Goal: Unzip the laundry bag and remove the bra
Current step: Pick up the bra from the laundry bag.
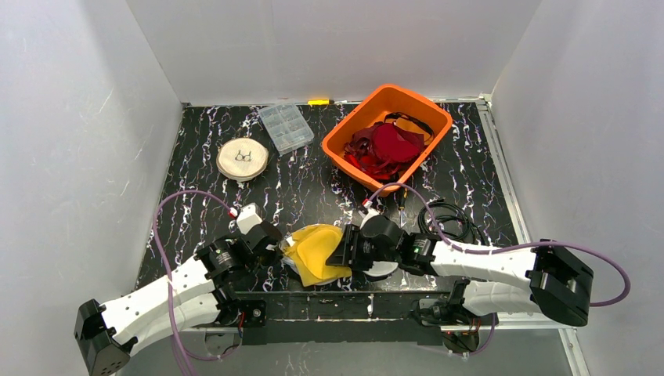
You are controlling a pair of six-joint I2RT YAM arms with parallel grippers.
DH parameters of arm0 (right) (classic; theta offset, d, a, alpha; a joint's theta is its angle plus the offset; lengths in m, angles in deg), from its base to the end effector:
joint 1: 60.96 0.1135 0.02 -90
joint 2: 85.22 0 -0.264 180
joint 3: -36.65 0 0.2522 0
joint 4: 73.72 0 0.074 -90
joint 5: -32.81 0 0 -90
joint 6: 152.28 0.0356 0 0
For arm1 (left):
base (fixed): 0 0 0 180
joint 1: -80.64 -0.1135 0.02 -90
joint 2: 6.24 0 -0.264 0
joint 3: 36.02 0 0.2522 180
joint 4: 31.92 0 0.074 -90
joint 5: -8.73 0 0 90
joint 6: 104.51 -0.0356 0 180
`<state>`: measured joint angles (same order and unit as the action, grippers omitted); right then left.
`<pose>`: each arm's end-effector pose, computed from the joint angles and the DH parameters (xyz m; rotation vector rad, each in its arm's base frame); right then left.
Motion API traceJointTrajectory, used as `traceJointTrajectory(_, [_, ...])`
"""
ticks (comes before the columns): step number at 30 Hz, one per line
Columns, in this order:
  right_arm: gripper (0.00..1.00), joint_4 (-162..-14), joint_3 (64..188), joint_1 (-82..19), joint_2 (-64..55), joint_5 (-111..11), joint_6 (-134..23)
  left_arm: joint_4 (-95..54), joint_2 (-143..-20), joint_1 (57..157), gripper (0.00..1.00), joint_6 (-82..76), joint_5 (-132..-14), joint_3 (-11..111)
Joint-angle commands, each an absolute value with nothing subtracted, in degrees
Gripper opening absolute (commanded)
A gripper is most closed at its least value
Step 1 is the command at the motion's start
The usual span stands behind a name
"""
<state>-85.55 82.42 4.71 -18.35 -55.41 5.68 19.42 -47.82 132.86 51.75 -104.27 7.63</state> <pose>0.0993 0.2224 0.2059 0.0287 2.4882 1.2590 0.0993 -0.1055 0.2169 -0.4726 2.3568 -0.5152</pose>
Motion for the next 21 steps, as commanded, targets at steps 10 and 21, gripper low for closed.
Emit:
traceJointTrajectory(10, [0.01, -81.91, 86.13, 5.12, -19.42, -61.98, 4.1, 19.85, -46.68, 132.66, 0.0, 51.32, -105.32, 7.63])
traceJointTrajectory(21, [0.01, -96.92, 98.21, 4.98, -26.03, -63.6, -7.83, 22.35, -45.26, 132.61, 0.0, 50.76, -108.03, 7.98])
